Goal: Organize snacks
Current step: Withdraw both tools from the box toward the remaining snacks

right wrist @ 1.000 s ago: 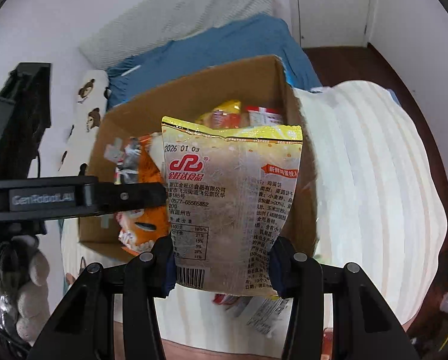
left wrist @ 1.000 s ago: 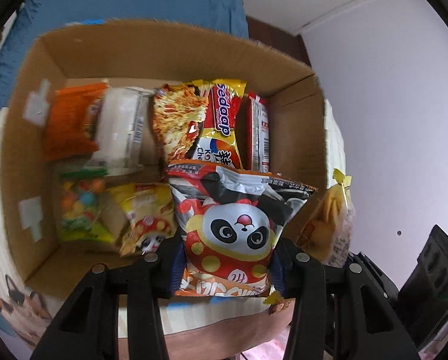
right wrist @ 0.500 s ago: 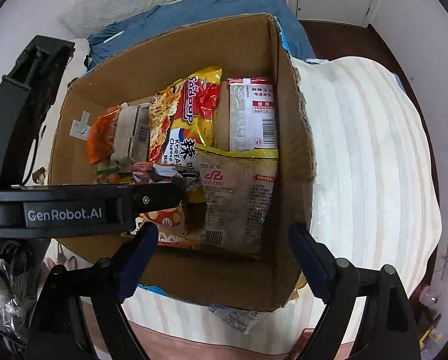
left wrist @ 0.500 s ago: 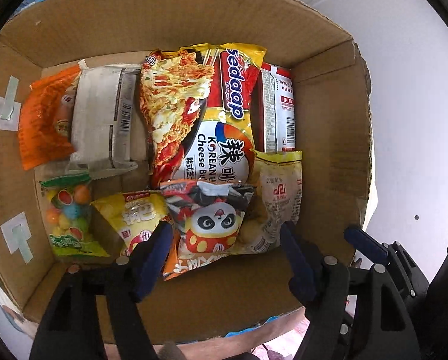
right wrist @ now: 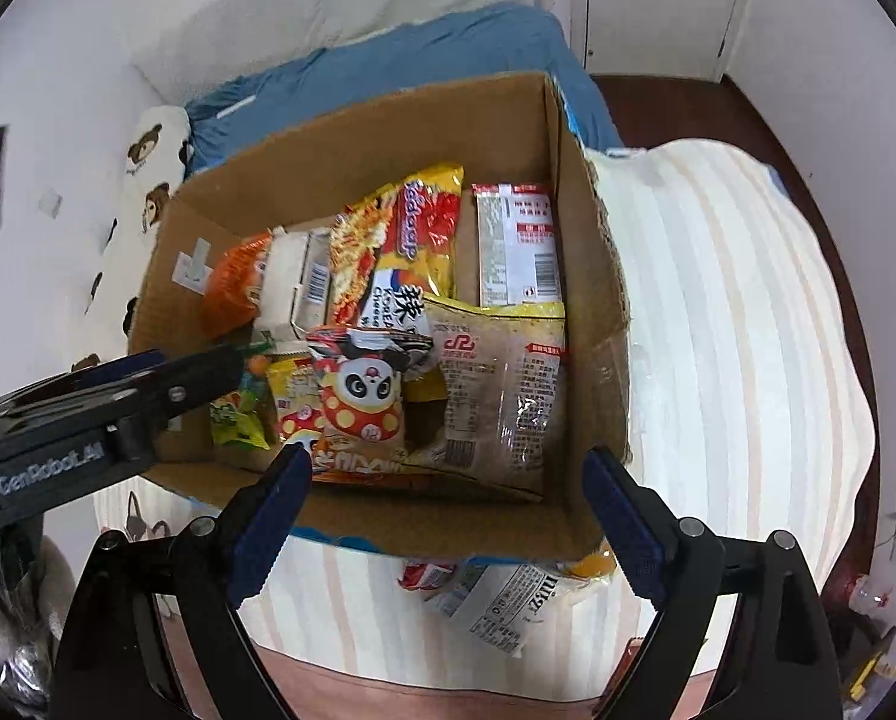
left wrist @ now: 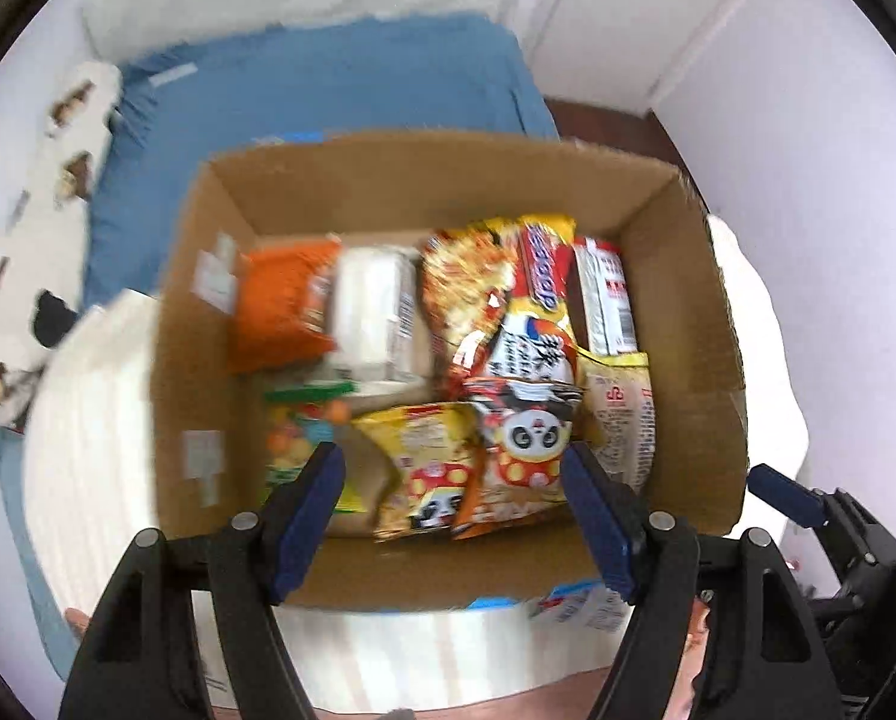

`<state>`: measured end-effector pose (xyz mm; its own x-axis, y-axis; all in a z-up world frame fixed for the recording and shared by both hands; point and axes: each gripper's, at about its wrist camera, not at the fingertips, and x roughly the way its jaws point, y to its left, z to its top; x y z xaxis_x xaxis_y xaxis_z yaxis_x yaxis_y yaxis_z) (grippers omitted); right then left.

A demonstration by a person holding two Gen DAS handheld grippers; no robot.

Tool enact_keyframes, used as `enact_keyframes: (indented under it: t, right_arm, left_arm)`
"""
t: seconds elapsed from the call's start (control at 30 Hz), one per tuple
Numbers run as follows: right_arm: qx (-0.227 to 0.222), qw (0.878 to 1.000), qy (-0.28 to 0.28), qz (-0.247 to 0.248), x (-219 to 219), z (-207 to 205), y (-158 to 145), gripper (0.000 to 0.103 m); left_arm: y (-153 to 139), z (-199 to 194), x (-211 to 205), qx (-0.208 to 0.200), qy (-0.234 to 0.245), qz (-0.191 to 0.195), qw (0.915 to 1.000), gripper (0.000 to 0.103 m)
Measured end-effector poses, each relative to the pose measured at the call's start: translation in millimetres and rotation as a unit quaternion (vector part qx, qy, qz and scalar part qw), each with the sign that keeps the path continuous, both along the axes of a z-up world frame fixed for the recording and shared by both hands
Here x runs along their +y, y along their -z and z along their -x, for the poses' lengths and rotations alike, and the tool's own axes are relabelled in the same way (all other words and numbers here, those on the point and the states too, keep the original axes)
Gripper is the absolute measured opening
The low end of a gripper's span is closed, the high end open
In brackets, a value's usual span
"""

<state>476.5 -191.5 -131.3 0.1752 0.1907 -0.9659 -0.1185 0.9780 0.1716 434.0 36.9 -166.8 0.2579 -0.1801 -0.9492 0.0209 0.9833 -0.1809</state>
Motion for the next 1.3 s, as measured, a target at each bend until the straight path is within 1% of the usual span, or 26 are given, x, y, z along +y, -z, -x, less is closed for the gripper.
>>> enact_keyframes:
  t: [0.07,0.13,0.2,0.4,0.53,0.7,0.83,0.93,1.07,1.17,1.27,1.3]
  right_arm:
    - [-0.018,1.000,-0.001,-0.004,2,9,-10,0.093]
    - [-0.034,0.999,0.001,-0.008,4,18,-20,0.093]
    - [-0.052,0.999,0.001,-0.011,5,28,-30,0.093]
    - [-0.097,0.995,-0.006,-0.011,11,61,-57,0.093]
    - [-0.138,0.990,-0.011,-0.005,13,87,-76,0.093]
    - [-0.173,0.985,-0.013,-0.013,11,114,-97,0.093]
    - [-0.175,0.984,-0.012,-0.038,3,133,-106,0.093]
    - [-0.164,0.985,0.003,-0.053,-14,146,-102,0.093]
    - [-0.128,0.989,0.043,-0.066,-56,161,-79,0.093]
    - [-0.096,0.990,0.083,-0.059,-93,165,-51,0.093]
    - [-0.062,0.989,0.123,-0.053,-130,169,-18,0.093]
    - [-0.052,0.988,0.134,-0.051,-140,170,-9,0.093]
  left_arm:
    - [-13,9,7,-0.029,-0.010,-0.014,0.9994,0.073]
    - [-25,21,15,-0.055,-0.020,-0.019,0.9981,0.073]
    - [-29,29,16,-0.074,-0.029,-0.024,0.9965,0.073]
    - [-44,73,24,-0.127,-0.042,-0.047,0.9899,0.073]
    - [-58,101,26,-0.156,-0.044,-0.061,0.9849,0.073]
    - [-74,131,25,-0.184,-0.049,-0.069,0.9793,0.073]
    - [-78,148,19,-0.197,-0.053,-0.069,0.9765,0.073]
    - [-73,158,8,-0.194,-0.052,-0.070,0.9772,0.073]
    - [-54,164,-16,-0.175,-0.043,-0.073,0.9809,0.073]
    - [-28,158,-43,-0.138,-0.018,-0.066,0.9881,0.073]
    - [6,145,-74,-0.087,0.011,-0.056,0.9946,0.073]
    - [21,138,-88,-0.063,0.024,-0.049,0.9965,0.073]
